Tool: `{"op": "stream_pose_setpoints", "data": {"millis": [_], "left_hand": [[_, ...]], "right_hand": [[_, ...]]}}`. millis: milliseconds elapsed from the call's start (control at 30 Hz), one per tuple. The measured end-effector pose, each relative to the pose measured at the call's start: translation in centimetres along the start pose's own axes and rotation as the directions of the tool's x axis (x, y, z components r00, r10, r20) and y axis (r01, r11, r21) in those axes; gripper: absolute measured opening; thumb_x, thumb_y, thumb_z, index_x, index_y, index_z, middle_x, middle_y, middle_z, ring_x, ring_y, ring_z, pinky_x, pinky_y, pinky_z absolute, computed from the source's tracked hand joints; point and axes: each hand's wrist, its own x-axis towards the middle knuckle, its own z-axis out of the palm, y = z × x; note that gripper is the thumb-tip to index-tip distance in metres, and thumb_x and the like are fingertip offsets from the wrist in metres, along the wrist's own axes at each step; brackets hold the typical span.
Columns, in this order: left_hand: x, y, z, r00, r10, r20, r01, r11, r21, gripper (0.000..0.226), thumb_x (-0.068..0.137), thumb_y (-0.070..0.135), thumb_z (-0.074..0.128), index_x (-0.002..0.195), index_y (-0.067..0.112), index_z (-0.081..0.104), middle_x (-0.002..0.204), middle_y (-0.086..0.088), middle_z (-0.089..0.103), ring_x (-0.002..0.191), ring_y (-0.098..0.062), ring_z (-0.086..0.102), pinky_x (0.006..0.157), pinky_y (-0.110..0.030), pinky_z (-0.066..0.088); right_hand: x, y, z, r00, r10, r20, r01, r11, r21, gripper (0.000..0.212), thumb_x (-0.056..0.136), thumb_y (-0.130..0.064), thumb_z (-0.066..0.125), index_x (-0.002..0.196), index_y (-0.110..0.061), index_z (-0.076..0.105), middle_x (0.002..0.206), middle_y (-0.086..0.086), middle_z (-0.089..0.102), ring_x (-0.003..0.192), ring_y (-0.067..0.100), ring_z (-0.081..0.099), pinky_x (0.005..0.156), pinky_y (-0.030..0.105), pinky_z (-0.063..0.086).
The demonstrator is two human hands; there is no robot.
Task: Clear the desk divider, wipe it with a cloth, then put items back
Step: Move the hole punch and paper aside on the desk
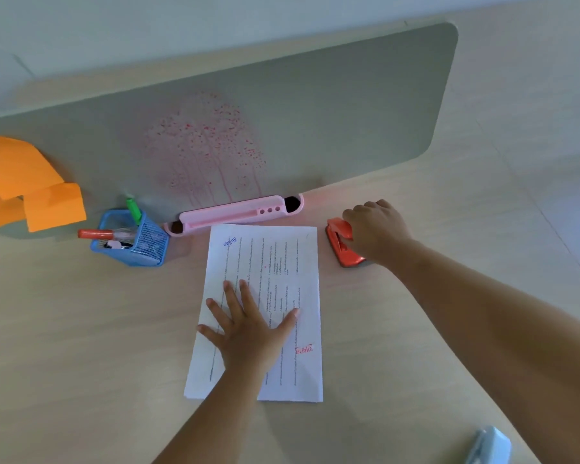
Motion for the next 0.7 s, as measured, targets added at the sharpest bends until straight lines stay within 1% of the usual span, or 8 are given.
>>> {"op": "stream_pose_setpoints", "data": {"millis": [67, 200, 233, 367, 433, 500, 633, 700], "left_hand": [[-0.4, 0.6, 0.1, 0.997, 0.074, 0.018, -0.075, 0.997, 0.013, 0.12, 0.057, 0.101, 0.01, 0.147, 0.03, -0.024, 0.159, 0.003, -0.027, 0.144, -0.035, -0.025, 0.11, -0.066, -0.011], [-1.4, 3.2, 0.6, 0.961, 0.26, 0.096, -0.268, 0.96, 0.082, 0.12, 0.056, 0.101, 0.01, 0.147, 0.031, -0.025, 0.157, 0.005, -0.031, 0.142, -0.033, -0.031, 0.112, -0.064, -0.014], [-1.2, 3.4, 0.5, 0.953, 0.285, 0.105, -0.295, 0.951, 0.093, 0.121, 0.056, 0.101, 0.011, 0.147, 0.031, -0.025, 0.157, 0.006, -0.031, 0.142, -0.033, -0.033, 0.113, -0.063, -0.014], [-1.5, 7.4, 0.8, 0.864, 0.469, 0.184, -0.496, 0.854, 0.154, 0.124, 0.054, 0.103, 0.013, 0.148, 0.031, -0.025, 0.156, 0.007, -0.033, 0.14, -0.029, -0.038, 0.113, -0.057, -0.018], [-1.7, 10.2, 1.2, 0.788, 0.566, 0.244, -0.608, 0.778, 0.159, 0.127, 0.052, 0.104, 0.017, 0.149, 0.032, -0.024, 0.156, 0.009, -0.035, 0.139, -0.027, -0.039, 0.115, -0.053, -0.019], [-1.5, 13.0, 1.7, 0.703, 0.638, 0.314, -0.702, 0.691, 0.169, 0.127, 0.052, 0.103, 0.022, 0.148, 0.035, -0.023, 0.154, 0.01, -0.037, 0.14, -0.026, -0.038, 0.115, -0.051, -0.019], [-2.0, 18.5, 2.7, 0.538, 0.721, 0.436, -0.839, 0.508, 0.194, 0.12, 0.056, 0.1, 0.032, 0.145, 0.044, -0.026, 0.154, 0.012, -0.038, 0.141, -0.026, -0.036, 0.116, -0.051, -0.017], [-3.2, 21.6, 3.8, 0.434, 0.75, 0.499, -0.9, 0.389, 0.198, 0.115, 0.061, 0.096, 0.036, 0.144, 0.047, -0.025, 0.153, 0.012, -0.038, 0.141, -0.027, -0.035, 0.116, -0.051, -0.017]], "right_hand": [[-2.2, 1.4, -0.5, 1.0, -0.012, -0.002, 0.012, 1.0, 0.015, 0.033, 0.093, -0.041, 0.048, 0.086, -0.012, 0.063, 0.085, 0.007, 0.068, 0.083, 0.03, 0.06, 0.082, 0.036, 0.04], [-7.6, 4.5, -1.8, 0.997, 0.073, 0.001, -0.073, 0.997, 0.016, 0.034, 0.092, -0.041, 0.046, 0.088, -0.012, 0.064, 0.086, 0.006, 0.067, 0.084, 0.029, 0.06, 0.082, 0.034, 0.038], [-8.1, 4.8, -2.0, 0.997, 0.08, -0.008, -0.08, 0.996, 0.025, 0.035, 0.092, -0.042, 0.045, 0.088, -0.012, 0.064, 0.084, 0.006, 0.067, 0.083, 0.03, 0.06, 0.082, 0.035, 0.039], [-14.3, 8.4, -3.1, 0.979, 0.201, -0.027, -0.2, 0.979, 0.034, 0.04, 0.088, -0.044, 0.042, 0.082, -0.011, 0.064, 0.077, 0.006, 0.065, 0.077, 0.031, 0.06, 0.081, 0.037, 0.042], [-18.2, 10.5, -3.3, 0.961, 0.275, -0.018, -0.274, 0.962, 0.009, 0.039, 0.088, -0.044, 0.042, 0.084, -0.012, 0.064, 0.077, 0.004, 0.065, 0.076, 0.029, 0.06, 0.081, 0.036, 0.042], [-21.8, 12.2, -3.3, 0.941, 0.338, -0.009, -0.338, 0.941, -0.02, 0.032, 0.09, -0.042, 0.049, 0.087, -0.014, 0.063, 0.08, 0.002, 0.066, 0.077, 0.027, 0.059, 0.083, 0.035, 0.042], [-28.5, 13.9, -3.2, 0.889, 0.457, -0.019, -0.457, 0.889, -0.01, 0.03, 0.091, -0.042, 0.05, 0.088, -0.015, 0.063, 0.082, 0.001, 0.065, 0.08, 0.026, 0.059, 0.087, 0.034, 0.041], [-31.9, 14.5, -3.0, 0.86, 0.511, -0.013, -0.511, 0.86, -0.004, 0.028, 0.09, -0.04, 0.054, 0.086, -0.014, 0.062, 0.08, 0.001, 0.065, 0.079, 0.026, 0.059, 0.087, 0.034, 0.04]]}}
